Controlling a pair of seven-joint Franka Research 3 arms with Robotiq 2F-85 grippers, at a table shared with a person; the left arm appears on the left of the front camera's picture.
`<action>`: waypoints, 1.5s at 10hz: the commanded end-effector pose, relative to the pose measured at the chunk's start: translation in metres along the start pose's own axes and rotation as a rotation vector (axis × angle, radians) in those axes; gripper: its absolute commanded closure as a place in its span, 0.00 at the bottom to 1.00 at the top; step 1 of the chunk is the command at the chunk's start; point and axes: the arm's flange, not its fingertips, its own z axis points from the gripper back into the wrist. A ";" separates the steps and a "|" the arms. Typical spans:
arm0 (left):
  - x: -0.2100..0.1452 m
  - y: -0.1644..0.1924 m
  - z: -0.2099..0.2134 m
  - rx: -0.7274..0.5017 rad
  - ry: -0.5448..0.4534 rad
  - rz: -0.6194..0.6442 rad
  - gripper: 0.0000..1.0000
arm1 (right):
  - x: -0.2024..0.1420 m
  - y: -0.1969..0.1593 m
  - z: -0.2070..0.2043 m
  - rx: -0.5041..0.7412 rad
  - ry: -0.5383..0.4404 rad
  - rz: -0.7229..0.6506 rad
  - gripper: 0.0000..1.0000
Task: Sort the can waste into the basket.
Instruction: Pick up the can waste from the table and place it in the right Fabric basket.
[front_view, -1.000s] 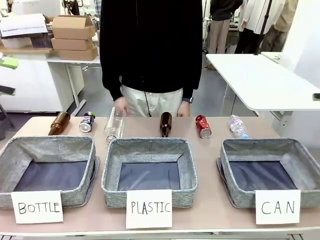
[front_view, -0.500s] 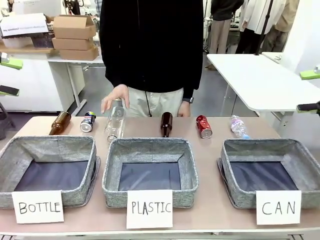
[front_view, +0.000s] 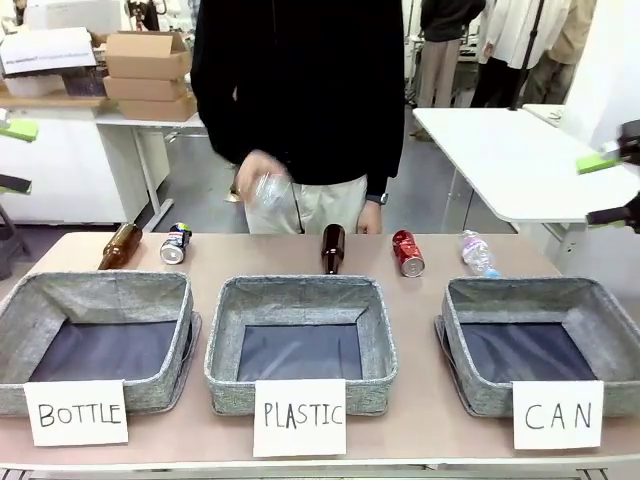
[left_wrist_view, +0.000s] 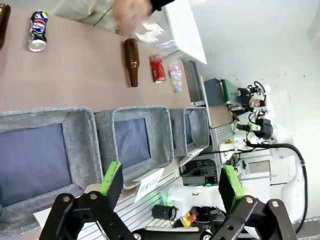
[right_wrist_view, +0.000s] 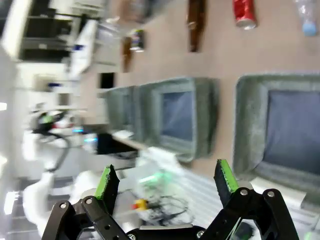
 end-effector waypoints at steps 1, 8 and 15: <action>0.003 -0.002 -0.002 -0.024 -0.006 -0.024 0.00 | 0.059 0.016 -0.077 -0.797 0.123 0.184 0.00; 0.003 -0.002 -0.002 -0.024 -0.006 -0.024 0.00 | 0.073 0.009 -0.133 -0.566 0.112 0.184 0.00; 0.003 -0.002 -0.002 -0.024 -0.006 -0.024 0.00 | 0.250 -0.031 -0.310 -0.780 0.269 0.089 0.00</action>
